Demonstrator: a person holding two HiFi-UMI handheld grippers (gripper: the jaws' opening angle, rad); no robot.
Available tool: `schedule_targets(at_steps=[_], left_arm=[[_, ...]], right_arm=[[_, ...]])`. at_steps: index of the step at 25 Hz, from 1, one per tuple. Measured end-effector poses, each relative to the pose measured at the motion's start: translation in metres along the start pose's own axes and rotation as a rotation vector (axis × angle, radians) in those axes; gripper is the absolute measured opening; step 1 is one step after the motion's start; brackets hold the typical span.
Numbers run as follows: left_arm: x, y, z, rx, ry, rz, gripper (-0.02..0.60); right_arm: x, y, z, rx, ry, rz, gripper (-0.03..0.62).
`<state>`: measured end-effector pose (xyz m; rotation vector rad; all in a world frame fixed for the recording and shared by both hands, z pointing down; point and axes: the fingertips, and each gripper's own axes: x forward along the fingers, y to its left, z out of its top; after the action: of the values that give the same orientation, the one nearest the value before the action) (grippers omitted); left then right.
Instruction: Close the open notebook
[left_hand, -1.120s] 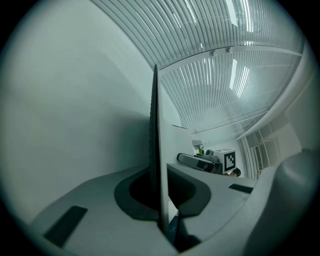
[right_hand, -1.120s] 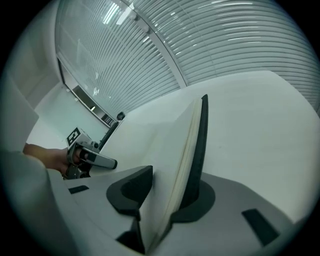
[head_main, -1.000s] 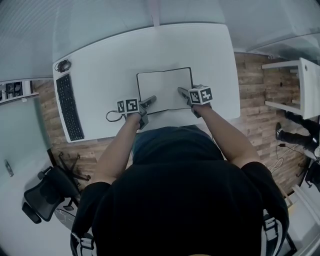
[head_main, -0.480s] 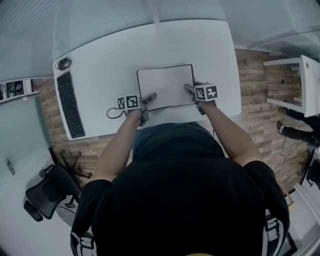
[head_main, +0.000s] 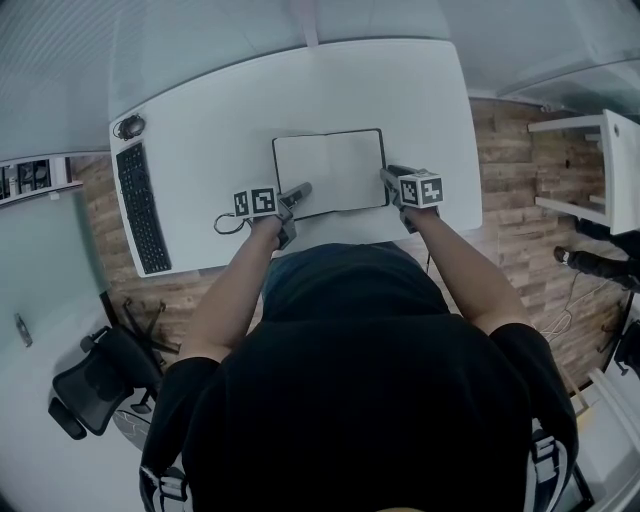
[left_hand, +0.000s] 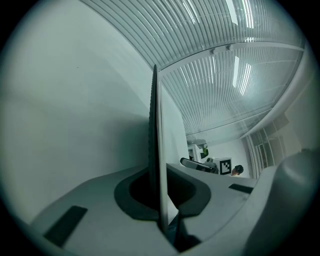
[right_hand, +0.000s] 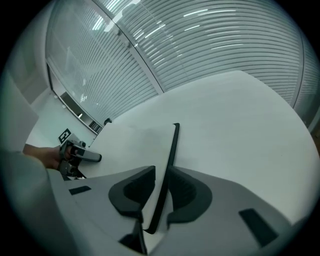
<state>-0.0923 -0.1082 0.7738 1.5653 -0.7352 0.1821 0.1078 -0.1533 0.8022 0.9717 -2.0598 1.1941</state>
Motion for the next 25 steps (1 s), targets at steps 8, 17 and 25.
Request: schedule_targets(at_steps=[8,17,25], left_arm=[[-0.002,-0.001,0.000,0.012,-0.004,0.017,0.044],[-0.002,0.001,-0.001,0.052,0.015,0.047,0.044],[-0.006,-0.006,-0.004,0.136,0.048,0.092,0.046]], right_arm=[[0.003,0.011,-0.021,-0.092,0.059,0.015,0.048],[0.009,0.012,-0.027,-0.150,0.091,0.002,0.048],[0.006,0.013,-0.028,-0.147,0.113,0.019,0.048]])
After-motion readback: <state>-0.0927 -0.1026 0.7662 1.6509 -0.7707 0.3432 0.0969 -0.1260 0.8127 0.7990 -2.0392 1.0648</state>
